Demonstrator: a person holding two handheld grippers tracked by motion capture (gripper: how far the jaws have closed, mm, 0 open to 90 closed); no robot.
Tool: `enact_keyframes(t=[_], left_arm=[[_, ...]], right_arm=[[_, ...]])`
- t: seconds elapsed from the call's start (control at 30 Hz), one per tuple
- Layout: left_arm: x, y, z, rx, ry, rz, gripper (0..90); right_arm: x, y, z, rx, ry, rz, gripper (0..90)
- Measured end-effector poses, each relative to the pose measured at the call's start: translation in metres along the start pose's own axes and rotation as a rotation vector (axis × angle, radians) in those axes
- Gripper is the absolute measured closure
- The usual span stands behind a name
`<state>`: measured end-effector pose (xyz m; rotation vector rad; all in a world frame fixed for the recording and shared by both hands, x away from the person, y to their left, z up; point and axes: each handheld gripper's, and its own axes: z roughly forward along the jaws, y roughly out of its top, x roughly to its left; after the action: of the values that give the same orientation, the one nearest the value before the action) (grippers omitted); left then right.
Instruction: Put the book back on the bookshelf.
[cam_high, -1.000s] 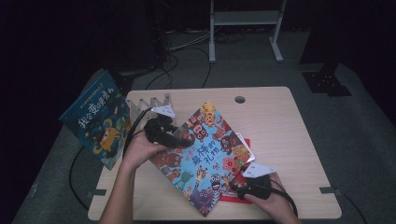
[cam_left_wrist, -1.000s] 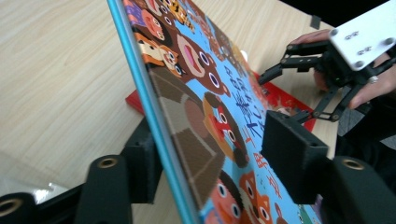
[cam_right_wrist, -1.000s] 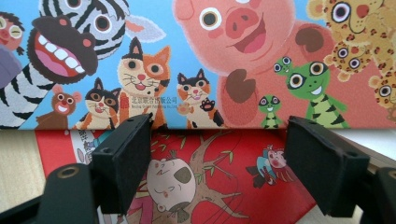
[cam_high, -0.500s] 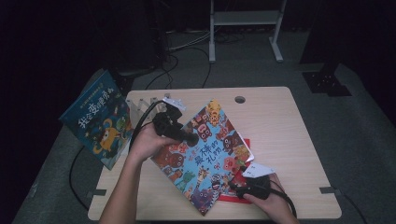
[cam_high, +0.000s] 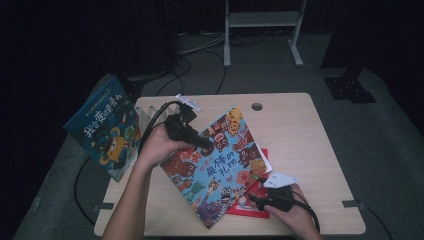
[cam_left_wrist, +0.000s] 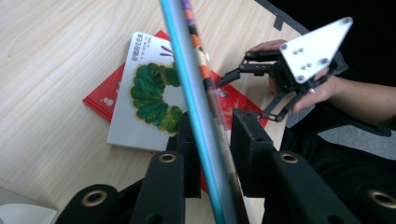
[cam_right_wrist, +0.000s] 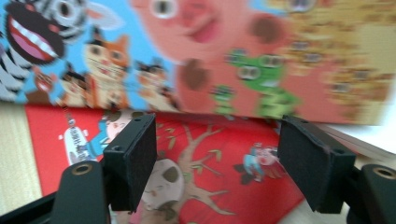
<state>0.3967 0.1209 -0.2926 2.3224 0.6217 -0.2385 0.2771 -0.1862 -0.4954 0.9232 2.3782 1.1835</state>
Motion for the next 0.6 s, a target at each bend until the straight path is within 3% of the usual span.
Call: enact_keyframes(t=[0.33,0.6], left_arm=[[-0.017,0.014,-0.01,0.059,0.042,0.046,78.9],[-0.035,0.02,-0.017,0.09,0.091,0.094,80.5]], right_arm=[[-0.033,-0.004,-0.019,-0.051,-0.054,0.077,28.2],[-0.07,-0.006,-0.035,-0.075,-0.148,0.148,26.6]])
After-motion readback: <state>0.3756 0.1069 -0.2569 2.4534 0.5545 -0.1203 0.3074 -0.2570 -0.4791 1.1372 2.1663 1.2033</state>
